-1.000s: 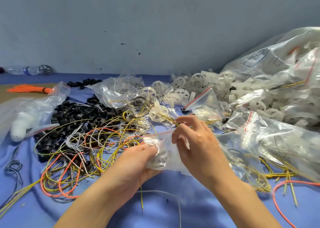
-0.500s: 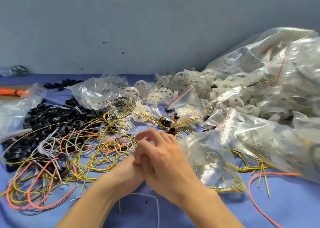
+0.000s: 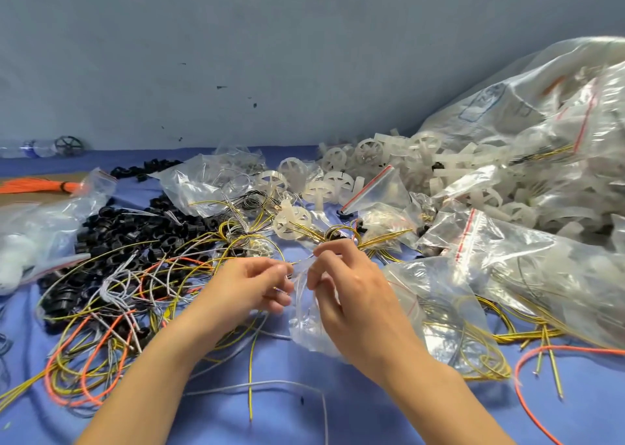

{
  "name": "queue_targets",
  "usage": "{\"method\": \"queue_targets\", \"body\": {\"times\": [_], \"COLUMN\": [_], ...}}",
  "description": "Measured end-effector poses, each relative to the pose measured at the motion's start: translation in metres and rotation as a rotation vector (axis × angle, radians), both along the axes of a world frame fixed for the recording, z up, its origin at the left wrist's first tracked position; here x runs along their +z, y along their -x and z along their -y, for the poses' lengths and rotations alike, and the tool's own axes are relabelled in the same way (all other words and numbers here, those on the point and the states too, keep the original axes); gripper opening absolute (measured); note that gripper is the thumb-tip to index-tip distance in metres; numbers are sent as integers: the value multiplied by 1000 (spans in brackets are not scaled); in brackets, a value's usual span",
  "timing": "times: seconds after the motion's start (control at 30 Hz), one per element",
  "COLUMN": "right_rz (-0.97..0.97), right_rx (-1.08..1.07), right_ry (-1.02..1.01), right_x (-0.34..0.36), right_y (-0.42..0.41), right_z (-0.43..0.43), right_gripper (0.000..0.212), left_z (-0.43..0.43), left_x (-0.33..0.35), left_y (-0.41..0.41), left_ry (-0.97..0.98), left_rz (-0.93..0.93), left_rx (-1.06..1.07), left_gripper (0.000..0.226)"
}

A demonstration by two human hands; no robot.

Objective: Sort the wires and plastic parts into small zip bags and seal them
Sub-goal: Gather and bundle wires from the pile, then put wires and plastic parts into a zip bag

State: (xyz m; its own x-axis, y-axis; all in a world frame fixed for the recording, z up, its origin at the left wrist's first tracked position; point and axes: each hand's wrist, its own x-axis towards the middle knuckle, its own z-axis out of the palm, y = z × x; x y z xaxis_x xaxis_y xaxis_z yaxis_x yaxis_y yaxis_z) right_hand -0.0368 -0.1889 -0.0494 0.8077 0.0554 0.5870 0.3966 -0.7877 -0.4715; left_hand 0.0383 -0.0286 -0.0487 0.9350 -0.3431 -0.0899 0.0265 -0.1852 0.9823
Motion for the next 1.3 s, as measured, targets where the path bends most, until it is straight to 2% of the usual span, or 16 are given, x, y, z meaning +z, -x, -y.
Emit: {"method": "queue_targets", "body": {"times": [0.03,0.07,0.13,0.2,0.27,0.3,0.43,0.53,0.73,0.87,0.97,1.03,1.1,1.17,1.3], "right_rz": [-7,-12,-12,-9,-10,-11,-8,-2,-3,-22,-20,-8,7,26,45], "right_rx": [-4,-7,-9,-8,-9,-9,-6,-12,-4,5,8,8,-9,-41,-80], "right_ry": [1,3,4,-4,-10,-10,-8,0,-8,-62,-153,-211,-226,-213,-228], "right_x": [-1,-2,-2,-1,-1,-1,-1,-2,-2,-1,4,7,10,12,19], "right_y": [-1,-1,-1,-1,-1,-1,-2,-3,-3,-3,-4,-5,-6,-8,-12], "right_z": [0,1,0,0,0,0,1,3,4,4,5,6,7,10,13], "right_gripper": [11,11,10,10,9,9,9,9,9,10,11,14,16,14,11], "left_z": [-6,-11,-17,-23,-25,-24,-19,-17,-19,-19,-18,-16,-11,-3,16], "left_x": [-4,-9,-17,-28,-36,-37,-34,-34,-27,-10,11,23,31,34,28], "left_y": [-7,-16,-28,-36,-40,-43,-48,-53,-60,-58,-47,-35,-21,-10,14], "left_ry": [-55,-202,-562,-829,-1040,-1098,-1107,-1185,-1130,-786,-563,-363,-244,-243,-249], "left_rz": [84,220,478,588,609,596,556,532,445,412,508,456,303,216,255], "left_rx": [149,271,372,377,390,404,476,475,436,450,460,336,107,-69,-272], "left_gripper": [19,21,24,28,32,32,30,35,27,25,24,24,19,14,20]}}
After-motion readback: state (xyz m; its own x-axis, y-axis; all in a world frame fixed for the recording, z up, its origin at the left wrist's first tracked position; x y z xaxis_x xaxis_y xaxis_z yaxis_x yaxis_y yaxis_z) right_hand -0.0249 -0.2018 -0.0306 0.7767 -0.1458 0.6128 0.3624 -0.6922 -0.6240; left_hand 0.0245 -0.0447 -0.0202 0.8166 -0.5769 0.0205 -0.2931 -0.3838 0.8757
